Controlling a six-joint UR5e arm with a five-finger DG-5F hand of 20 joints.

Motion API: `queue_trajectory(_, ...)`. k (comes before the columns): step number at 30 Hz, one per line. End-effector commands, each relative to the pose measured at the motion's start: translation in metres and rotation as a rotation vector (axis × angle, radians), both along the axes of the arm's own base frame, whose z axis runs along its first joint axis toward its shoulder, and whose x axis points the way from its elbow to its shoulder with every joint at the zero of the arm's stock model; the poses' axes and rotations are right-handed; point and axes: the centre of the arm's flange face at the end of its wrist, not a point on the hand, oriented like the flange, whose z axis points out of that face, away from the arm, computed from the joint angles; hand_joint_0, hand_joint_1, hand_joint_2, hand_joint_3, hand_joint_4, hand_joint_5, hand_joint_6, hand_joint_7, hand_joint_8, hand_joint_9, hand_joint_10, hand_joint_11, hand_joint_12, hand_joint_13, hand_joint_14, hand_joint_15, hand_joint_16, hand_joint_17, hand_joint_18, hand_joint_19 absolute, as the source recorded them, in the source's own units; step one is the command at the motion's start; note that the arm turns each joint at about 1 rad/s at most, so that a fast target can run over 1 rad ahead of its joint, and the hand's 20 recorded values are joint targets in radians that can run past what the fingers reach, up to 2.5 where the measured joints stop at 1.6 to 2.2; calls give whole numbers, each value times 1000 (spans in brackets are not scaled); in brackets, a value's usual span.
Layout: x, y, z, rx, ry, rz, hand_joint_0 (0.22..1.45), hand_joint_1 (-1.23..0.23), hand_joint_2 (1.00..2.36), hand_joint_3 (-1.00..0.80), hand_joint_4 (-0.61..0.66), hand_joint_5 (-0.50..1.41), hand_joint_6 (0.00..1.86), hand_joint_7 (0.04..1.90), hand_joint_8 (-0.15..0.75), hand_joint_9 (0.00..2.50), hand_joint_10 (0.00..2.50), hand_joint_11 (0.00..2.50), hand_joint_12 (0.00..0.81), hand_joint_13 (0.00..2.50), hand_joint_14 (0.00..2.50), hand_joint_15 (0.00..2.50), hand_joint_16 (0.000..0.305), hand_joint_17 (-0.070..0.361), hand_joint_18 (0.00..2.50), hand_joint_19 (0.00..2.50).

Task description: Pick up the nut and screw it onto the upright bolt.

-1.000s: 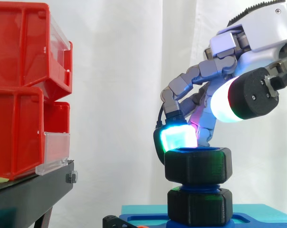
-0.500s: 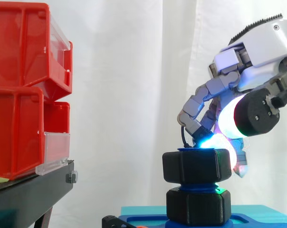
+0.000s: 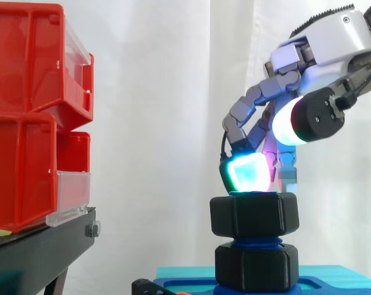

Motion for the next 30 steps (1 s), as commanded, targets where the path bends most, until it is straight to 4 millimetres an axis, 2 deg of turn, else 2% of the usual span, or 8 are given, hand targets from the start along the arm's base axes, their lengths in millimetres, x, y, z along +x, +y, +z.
queue_trajectory(1,3,1,2,1,-20,6,517,-327,1000,-500,227,-47,503,849,235,1179,0,0,161,950,0,0,12,27,618,17)
queue_trajectory(6,12,18,-15,34,-83,18,511,-325,1000,-500,202,-69,502,695,215,1116,0,0,162,907,0,0,14,31,593,17)
queue_trajectory(11,16,32,-33,72,-104,24,507,-323,1000,-500,193,-79,501,633,199,1068,0,0,163,868,0,0,16,36,549,13)
queue_trajectory(23,15,47,-35,72,-94,28,502,-317,1000,-500,198,-74,501,645,200,1039,0,0,170,841,0,0,17,38,521,8)
queue_trajectory(30,14,50,-36,72,-81,30,502,-315,1000,-500,200,-55,502,747,205,1036,0,0,170,838,0,0,17,38,514,14)
